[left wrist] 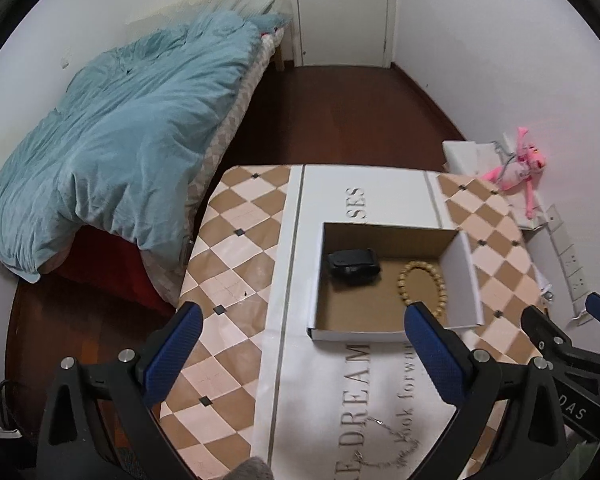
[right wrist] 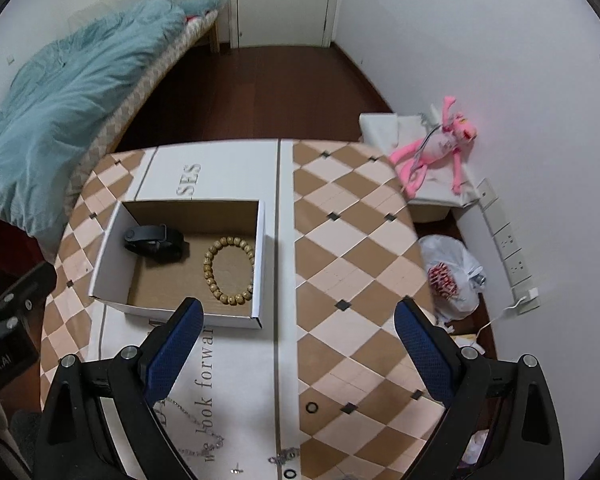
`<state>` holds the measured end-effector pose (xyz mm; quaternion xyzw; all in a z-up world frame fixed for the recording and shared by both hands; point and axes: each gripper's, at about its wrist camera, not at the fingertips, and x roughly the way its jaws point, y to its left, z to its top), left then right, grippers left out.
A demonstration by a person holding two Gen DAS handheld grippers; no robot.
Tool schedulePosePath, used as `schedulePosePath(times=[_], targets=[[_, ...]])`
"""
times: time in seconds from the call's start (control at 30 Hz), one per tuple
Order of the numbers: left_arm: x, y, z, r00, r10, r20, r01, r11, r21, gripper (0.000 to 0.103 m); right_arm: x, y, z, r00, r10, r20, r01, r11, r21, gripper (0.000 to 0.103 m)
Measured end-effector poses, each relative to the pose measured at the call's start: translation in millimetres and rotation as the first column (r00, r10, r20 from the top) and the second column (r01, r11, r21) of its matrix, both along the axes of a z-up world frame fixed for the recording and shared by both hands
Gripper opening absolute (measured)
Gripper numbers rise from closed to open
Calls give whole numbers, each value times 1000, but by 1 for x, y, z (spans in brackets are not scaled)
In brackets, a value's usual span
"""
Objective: Organize jewelry
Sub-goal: 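Lift both open tools out of the box back over the table, then grasp the silver curb chain with the left tool while the right grasps the silver charm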
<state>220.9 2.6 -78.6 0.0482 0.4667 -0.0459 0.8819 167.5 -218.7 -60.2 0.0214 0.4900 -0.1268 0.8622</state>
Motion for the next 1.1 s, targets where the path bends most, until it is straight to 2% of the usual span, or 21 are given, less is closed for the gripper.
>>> schedulePosePath(times=[0.33,0.43,0.5,0.57,0.67,0.93,1.0,1.07,1.1], targets=[[-38,-3,50,997,-17,77,20,999,-36,103,-49,2,55,993,-5,115,2,1000,18,98],[-47,-3,55,997,0,82,2,1000,-17,103,-61,2,60,993,5,118,-10,999,42,98],[-53,-1,56,996,1,90,2,1000,-30,103,-68,-1,57,995,8,101,-15,998,68,98],[-60,1,49,996,8,87,-5,999,-35,103,-77,-6,48,997,6,77,-10,998,61,98],[-67,4,26,999,12,45,-10,1000,-28,103,-92,-17,18,1000,-10,11,9,998,64,98],[-84,-5,-74,990,-20,-143,24,999,26,103,-112,-41,-93,977,-11,-214,47,986,163,96],[-83,-6,-96,980,-21,-196,28,999,33,103,-110,-40,-115,967,11,-254,39,981,192,86],[-80,-7,-114,969,-18,-247,38,997,74,103,-105,-36,-132,951,39,-307,28,976,214,71],[-79,-6,-117,965,-17,-263,40,996,83,103,-104,-34,-137,944,50,-325,24,976,218,67]])
